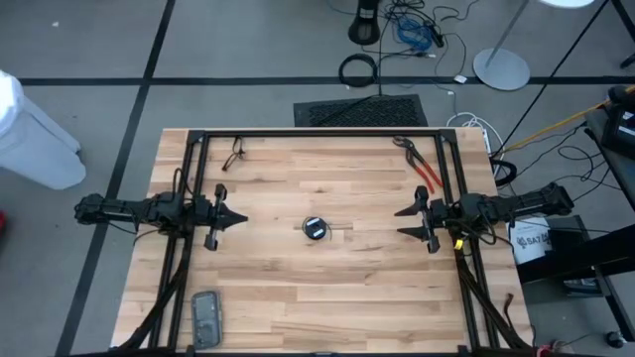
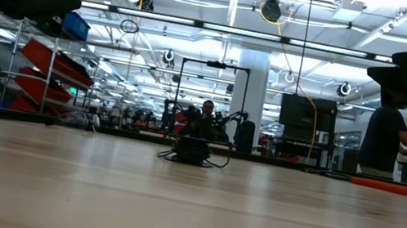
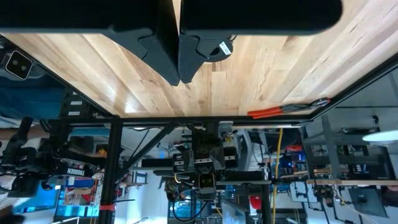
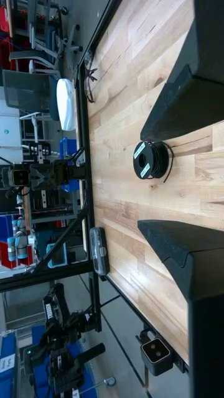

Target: Coil cords

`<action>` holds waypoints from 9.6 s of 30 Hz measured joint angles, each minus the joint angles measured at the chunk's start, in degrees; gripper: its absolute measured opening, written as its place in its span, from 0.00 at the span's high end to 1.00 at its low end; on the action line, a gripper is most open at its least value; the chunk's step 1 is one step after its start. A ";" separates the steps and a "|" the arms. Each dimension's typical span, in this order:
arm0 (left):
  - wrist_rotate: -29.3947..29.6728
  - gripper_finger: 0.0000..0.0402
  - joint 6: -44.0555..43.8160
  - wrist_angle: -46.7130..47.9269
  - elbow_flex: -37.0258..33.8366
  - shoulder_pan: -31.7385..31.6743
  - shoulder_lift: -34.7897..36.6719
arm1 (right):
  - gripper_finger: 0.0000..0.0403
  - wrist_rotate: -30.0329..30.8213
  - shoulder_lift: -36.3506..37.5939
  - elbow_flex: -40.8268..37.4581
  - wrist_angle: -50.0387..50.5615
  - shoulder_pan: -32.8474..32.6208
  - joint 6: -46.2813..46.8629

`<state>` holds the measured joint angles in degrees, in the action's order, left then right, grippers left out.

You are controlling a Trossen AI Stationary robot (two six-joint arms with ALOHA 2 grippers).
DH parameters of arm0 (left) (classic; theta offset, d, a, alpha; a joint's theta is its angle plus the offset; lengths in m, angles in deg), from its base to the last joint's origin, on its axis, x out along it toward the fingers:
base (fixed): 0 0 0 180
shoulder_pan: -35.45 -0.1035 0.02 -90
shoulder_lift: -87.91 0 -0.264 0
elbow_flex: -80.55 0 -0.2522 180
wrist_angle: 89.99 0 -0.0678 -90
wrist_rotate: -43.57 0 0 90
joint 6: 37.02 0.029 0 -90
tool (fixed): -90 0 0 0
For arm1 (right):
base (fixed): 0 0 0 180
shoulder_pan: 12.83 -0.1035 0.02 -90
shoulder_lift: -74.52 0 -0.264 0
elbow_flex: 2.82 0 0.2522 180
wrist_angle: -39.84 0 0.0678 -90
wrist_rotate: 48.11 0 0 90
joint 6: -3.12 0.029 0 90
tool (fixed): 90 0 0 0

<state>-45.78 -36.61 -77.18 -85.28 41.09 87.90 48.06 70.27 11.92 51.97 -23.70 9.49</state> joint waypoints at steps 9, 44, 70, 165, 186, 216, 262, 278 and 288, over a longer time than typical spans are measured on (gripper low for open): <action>0.00 1.00 0.02 0.00 0.00 0.00 -0.02 | 0.49 0.01 0.00 -0.01 0.00 0.00 0.00; 0.00 1.00 0.02 0.00 -0.02 0.00 -0.02 | 0.49 0.01 0.00 0.01 0.00 0.00 0.00; 0.00 1.00 0.02 0.01 -0.01 -0.02 -0.01 | 0.49 0.01 0.00 0.01 0.00 0.01 0.00; 0.28 1.00 0.02 -0.07 0.00 -0.01 -0.02 | 0.49 0.03 0.00 0.00 -0.22 0.00 0.02; 0.28 1.00 0.05 -0.07 0.00 -0.01 0.00 | 0.49 -0.02 0.00 -0.01 -0.54 0.01 0.23; 0.27 1.00 -0.01 -0.05 -0.01 -0.02 -0.02 | 0.88 3.96 0.00 -0.01 -0.61 0.02 -7.72; 6.88 1.00 0.26 3.30 32.13 0.00 -26.05 | 1.00 7.50 -42.80 43.65 -6.36 -0.01 -9.06; 6.93 1.00 4.90 4.79 36.33 -0.02 -30.75 | 1.00 7.53 -48.85 43.97 -2.94 0.07 -12.01; 6.93 1.00 4.56 5.96 36.33 -0.02 -30.88 | 1.00 7.53 -56.48 43.97 1.71 2.92 -6.73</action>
<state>-38.85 -32.05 -71.21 -48.96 41.07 57.01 55.59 13.79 55.88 53.68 -20.78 2.76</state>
